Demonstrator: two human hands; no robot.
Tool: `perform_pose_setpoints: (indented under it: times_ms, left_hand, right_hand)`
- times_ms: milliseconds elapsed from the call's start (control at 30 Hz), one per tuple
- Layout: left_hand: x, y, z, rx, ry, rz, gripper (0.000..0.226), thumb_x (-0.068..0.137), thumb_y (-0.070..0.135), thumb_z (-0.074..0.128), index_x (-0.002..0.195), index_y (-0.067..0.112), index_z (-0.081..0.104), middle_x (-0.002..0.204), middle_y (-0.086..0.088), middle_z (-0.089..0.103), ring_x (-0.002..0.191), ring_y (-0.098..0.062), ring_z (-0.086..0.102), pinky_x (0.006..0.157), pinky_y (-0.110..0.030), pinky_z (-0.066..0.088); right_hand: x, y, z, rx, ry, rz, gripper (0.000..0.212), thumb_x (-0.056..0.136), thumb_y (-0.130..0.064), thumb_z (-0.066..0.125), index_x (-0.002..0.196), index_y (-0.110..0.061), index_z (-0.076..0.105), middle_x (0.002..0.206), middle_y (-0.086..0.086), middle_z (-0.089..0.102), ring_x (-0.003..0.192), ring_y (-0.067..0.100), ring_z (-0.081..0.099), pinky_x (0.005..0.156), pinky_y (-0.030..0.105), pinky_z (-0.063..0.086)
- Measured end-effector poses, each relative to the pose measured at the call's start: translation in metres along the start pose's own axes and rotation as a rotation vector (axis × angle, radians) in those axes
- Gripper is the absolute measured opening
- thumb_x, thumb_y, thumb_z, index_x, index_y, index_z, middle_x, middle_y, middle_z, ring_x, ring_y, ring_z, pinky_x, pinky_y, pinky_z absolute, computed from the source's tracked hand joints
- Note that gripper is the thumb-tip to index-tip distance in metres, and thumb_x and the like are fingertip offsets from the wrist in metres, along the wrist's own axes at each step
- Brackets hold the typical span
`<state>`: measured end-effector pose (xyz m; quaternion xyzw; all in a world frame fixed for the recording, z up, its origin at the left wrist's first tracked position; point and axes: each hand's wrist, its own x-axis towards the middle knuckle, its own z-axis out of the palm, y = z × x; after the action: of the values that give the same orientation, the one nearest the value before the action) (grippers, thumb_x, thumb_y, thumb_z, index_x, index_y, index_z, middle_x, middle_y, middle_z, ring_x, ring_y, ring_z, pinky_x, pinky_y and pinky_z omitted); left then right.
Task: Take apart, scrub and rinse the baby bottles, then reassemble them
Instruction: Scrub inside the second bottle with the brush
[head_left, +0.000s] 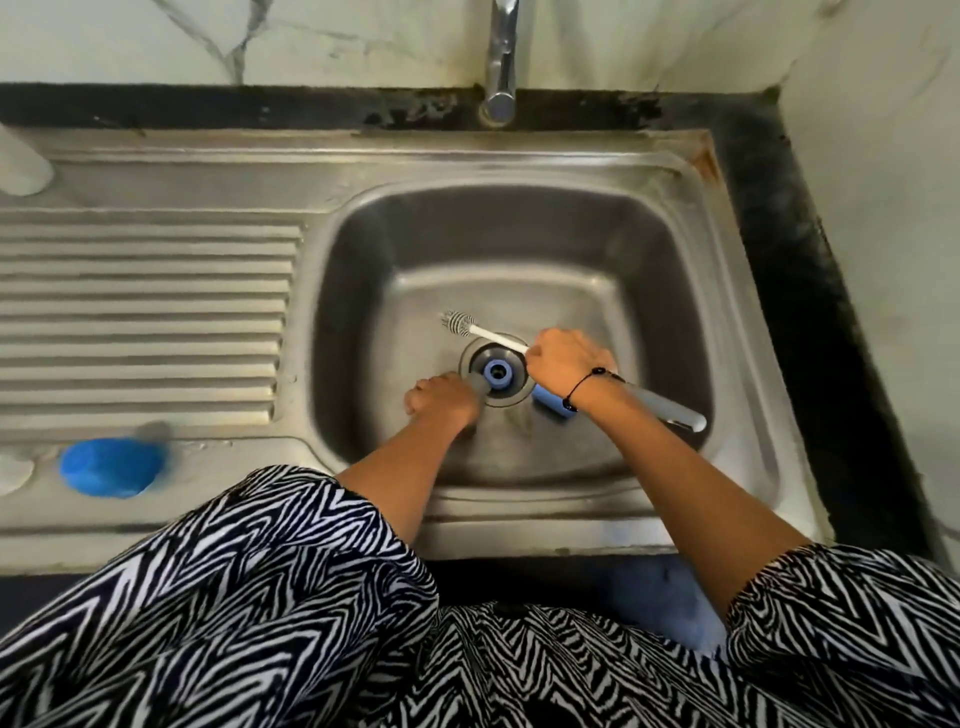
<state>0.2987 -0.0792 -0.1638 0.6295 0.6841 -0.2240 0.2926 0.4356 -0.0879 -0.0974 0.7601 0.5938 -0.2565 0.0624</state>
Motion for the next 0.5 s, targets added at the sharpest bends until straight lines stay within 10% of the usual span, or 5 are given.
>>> perform_pose_setpoints:
  times_ms: [200, 500]
  left_hand:
    - [0.015, 0.0, -0.015, -0.558, 0.036, -0.082, 0.056, 0.082, 0.018, 0.063, 0.132, 0.013, 0.037, 0.132, -0.013, 0.041, 0.114, -0.033, 0.05, 0.095, -0.04, 0.047]
    - [0.011, -0.02, -0.048, -1.699, 0.229, -0.1, 0.062, 0.083, -0.012, 0.053, 0.121, 0.035, 0.041, 0.101, -0.004, 0.052, 0.073, -0.013, 0.055, 0.044, -0.022, 0.053]
  right_hand:
    - [0.019, 0.009, 0.006, 0.025, 0.032, -0.044, 0.046, 0.095, -0.045, 0.032, 0.062, -0.014, 0.041, 0.082, 0.013, 0.058, 0.075, 0.029, 0.05, 0.062, 0.031, 0.032]
    - [0.018, -0.002, -0.041, -0.055, 0.201, -0.16, 0.053, 0.094, -0.054, 0.03, 0.066, -0.014, 0.052, 0.081, 0.007, 0.058, 0.076, 0.028, 0.053, 0.063, 0.029, 0.035]
